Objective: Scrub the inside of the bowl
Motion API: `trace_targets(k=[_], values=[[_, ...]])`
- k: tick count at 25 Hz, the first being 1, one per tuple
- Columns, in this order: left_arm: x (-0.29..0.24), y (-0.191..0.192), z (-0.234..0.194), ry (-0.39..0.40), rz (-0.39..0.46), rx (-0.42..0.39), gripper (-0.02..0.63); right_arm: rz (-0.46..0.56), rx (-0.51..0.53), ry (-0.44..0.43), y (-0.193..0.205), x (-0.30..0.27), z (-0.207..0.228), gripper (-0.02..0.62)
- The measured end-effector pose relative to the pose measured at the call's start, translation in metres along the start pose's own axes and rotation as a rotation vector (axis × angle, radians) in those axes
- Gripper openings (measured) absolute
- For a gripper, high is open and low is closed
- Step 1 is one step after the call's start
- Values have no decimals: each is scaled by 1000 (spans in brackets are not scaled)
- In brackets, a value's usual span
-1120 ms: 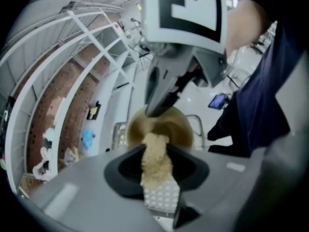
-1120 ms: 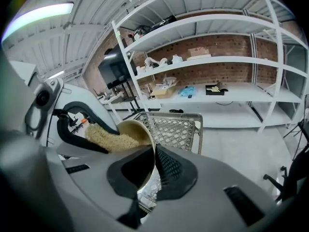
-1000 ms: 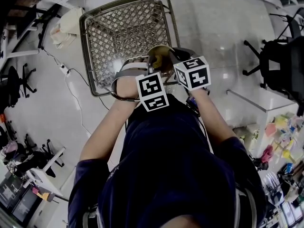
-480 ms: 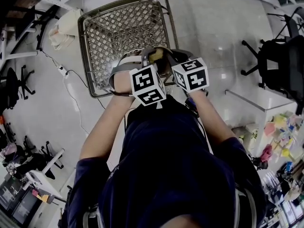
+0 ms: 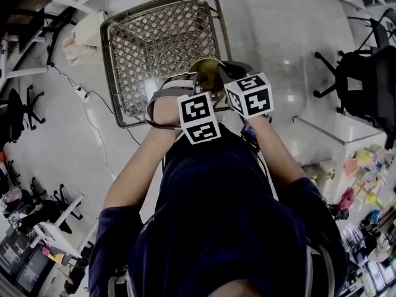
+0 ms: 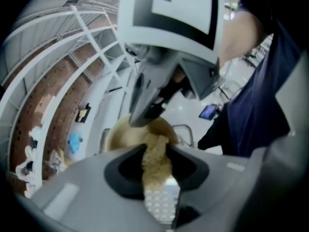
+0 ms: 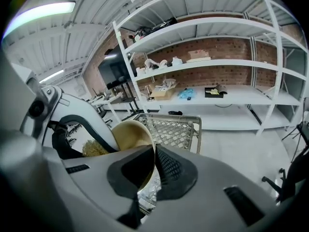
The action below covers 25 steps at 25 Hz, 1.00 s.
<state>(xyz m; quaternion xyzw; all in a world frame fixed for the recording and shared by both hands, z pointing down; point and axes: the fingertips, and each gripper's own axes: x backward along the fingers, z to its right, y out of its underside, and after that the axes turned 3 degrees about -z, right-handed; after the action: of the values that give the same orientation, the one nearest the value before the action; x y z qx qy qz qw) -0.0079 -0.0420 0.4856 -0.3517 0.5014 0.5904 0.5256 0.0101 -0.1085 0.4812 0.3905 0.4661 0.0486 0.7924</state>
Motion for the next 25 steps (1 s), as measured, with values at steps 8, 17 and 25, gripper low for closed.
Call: trace_targets(k=[8, 17, 25], values=[[13, 1, -42, -159, 38, 30, 118, 3, 16, -15, 0, 0, -5, 14], [6, 17, -10, -65, -71, -60, 118, 19, 23, 13, -11, -1, -2, 15], [13, -3, -30, -149, 36, -44, 118, 17, 13, -17, -4, -1, -10, 14]])
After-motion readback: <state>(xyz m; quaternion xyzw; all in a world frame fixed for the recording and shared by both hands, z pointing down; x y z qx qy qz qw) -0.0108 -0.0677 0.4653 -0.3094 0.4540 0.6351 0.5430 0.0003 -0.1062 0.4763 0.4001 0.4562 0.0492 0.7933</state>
